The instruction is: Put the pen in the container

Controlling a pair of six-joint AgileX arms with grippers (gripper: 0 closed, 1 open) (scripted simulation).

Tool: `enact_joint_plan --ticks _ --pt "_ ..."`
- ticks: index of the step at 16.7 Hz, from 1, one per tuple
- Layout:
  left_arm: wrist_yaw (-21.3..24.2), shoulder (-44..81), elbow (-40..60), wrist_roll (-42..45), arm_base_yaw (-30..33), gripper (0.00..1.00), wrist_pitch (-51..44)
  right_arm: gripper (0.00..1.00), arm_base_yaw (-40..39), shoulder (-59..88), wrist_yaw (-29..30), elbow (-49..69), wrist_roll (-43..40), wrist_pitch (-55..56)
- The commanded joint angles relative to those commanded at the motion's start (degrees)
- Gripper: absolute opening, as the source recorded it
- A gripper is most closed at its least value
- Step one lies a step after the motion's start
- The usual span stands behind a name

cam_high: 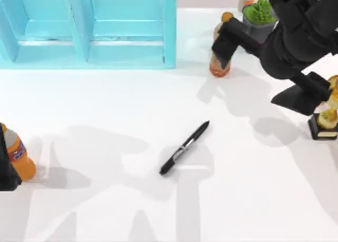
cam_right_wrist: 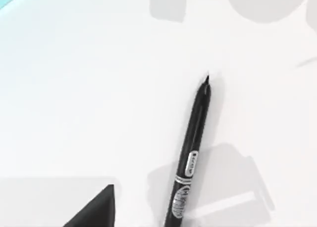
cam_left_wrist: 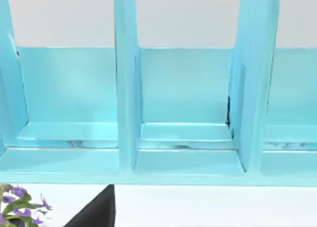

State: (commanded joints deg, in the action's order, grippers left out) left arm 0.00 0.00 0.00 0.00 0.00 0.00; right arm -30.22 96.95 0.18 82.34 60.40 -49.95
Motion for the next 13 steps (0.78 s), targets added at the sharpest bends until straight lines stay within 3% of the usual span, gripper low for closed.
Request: enact_joint_plan --ticks 7,13 --pt "0.0 0.0 0.0 0.0 0.0 1.0 0.0 1.0 -7.33 26.25 -0.68 21.97 16.1 -13.32" --pt "0.0 0.0 0.0 0.0 0.0 1.0 0.0 1.0 -8.37 30.29 -0.83 25.3 18.53 -15.33"
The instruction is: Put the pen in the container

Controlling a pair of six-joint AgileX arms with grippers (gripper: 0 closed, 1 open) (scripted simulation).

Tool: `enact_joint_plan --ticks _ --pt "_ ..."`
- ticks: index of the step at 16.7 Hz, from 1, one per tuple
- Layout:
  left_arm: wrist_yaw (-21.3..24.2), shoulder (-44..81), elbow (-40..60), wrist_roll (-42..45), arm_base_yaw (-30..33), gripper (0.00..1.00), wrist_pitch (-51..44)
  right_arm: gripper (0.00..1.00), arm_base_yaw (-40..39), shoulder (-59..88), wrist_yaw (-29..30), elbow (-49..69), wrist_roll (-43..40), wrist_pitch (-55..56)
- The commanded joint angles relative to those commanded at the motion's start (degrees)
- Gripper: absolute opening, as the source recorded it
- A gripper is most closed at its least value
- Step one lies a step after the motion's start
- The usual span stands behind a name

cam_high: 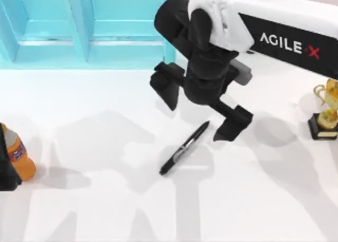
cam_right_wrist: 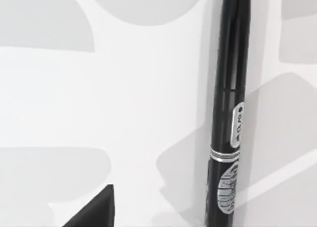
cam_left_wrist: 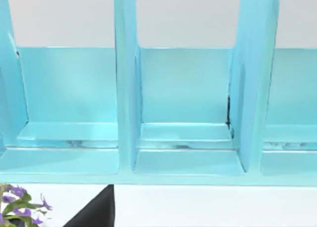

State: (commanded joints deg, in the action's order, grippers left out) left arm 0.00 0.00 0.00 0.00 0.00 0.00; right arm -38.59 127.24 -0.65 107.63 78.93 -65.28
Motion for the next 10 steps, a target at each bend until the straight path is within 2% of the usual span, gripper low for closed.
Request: enact_joint_plan --ticks 5,10 --pt "0.0 0.0 0.0 0.0 0.0 1.0 0.0 1.0 0.14 1.12 0.01 -1.55 -0.1 2.38" --pt "0.0 0.0 0.0 0.0 0.0 1.0 0.0 1.0 -0.15 6.39 0.09 -7.33 0.21 14.26"
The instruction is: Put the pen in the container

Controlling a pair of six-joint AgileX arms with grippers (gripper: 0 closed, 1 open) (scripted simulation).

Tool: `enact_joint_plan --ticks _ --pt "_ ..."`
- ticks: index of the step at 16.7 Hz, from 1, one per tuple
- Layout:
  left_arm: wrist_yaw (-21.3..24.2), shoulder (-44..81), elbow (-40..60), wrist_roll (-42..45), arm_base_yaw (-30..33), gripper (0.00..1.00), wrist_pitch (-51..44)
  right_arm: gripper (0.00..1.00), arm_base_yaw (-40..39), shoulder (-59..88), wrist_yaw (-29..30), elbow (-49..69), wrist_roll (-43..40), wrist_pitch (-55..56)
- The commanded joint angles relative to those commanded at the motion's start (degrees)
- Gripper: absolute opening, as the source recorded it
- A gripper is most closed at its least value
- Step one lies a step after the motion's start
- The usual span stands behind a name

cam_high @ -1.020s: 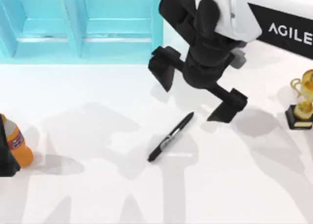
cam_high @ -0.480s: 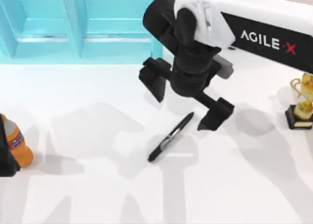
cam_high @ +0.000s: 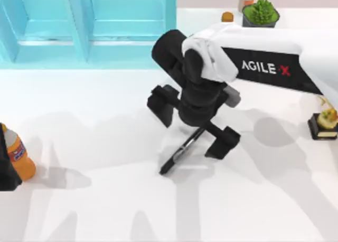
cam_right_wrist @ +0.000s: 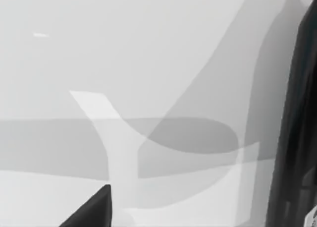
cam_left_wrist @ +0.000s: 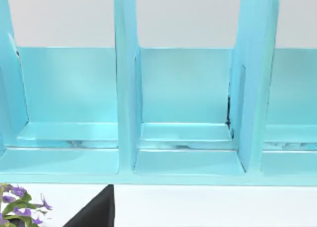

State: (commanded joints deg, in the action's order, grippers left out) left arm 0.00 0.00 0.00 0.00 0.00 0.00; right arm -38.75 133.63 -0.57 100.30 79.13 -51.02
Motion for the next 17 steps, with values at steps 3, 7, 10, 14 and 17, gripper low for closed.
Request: enact_joint_plan --ticks 3,7,10,14,17 --pt "0.0 0.0 0.0 0.0 0.0 1.0 0.0 1.0 -0.1 1.82 0.03 -1.94 0.14 3.24" --pt "0.0 0.0 0.0 0.0 0.0 1.0 0.0 0.92 -0.1 1.83 0.03 -1.96 0.14 3.26" --pt "0.0 0.0 0.0 0.0 0.0 1.0 0.0 0.7 -0.1 1.83 0.03 -1.96 0.14 3.26" --pt "0.0 0.0 0.0 0.0 0.0 1.0 0.0 0.4 -0.1 1.83 0.03 -1.96 0.14 3.26" --pt "0.0 0.0 0.0 0.0 0.0 1.0 0.0 0.17 -0.1 1.83 0.03 -1.96 0.14 3.26"
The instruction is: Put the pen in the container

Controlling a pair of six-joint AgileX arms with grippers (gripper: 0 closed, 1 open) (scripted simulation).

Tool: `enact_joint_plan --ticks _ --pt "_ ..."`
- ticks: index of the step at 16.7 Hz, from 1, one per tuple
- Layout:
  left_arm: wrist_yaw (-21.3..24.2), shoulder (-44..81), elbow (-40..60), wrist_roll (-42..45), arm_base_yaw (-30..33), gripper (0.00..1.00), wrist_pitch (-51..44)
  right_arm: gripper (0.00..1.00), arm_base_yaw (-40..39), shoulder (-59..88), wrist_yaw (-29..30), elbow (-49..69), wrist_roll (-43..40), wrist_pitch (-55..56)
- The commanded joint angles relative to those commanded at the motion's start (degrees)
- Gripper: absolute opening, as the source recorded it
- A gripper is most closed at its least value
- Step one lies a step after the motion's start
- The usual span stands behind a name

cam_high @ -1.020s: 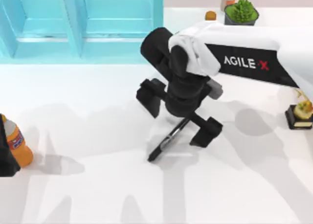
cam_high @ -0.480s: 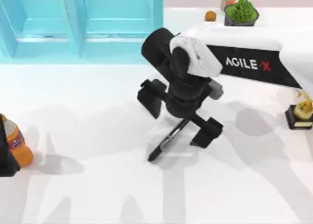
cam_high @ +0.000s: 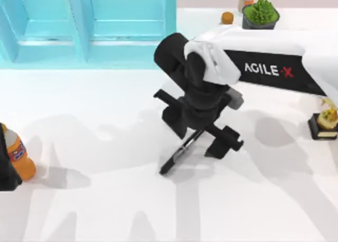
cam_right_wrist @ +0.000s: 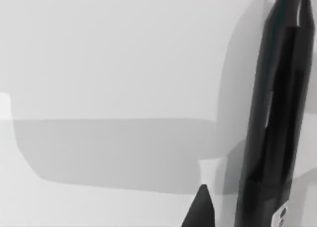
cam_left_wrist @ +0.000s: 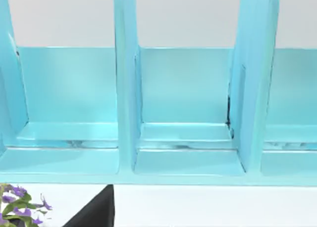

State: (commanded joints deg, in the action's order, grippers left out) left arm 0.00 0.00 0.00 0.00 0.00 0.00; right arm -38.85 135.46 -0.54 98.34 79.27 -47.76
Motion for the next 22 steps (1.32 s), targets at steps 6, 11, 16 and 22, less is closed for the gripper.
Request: enact_joint_plan --ticks 6,11,16,22 --pt "0.0 0.0 0.0 0.0 0.0 1.0 0.0 0.0 0.0 0.0 0.0 0.0 0.0 0.0" --pt "0.0 0.0 0.0 0.0 0.0 1.0 0.0 0.0 0.34 -4.39 0.74 -0.4 -2.16 -4.75" --pt "0.0 0.0 0.0 0.0 0.0 1.0 0.0 0.0 0.55 -5.4 0.76 5.49 -1.74 -11.65" --pt "0.0 0.0 0.0 0.0 0.0 1.0 0.0 0.0 0.45 -8.31 0.69 15.74 -2.3 -24.89"
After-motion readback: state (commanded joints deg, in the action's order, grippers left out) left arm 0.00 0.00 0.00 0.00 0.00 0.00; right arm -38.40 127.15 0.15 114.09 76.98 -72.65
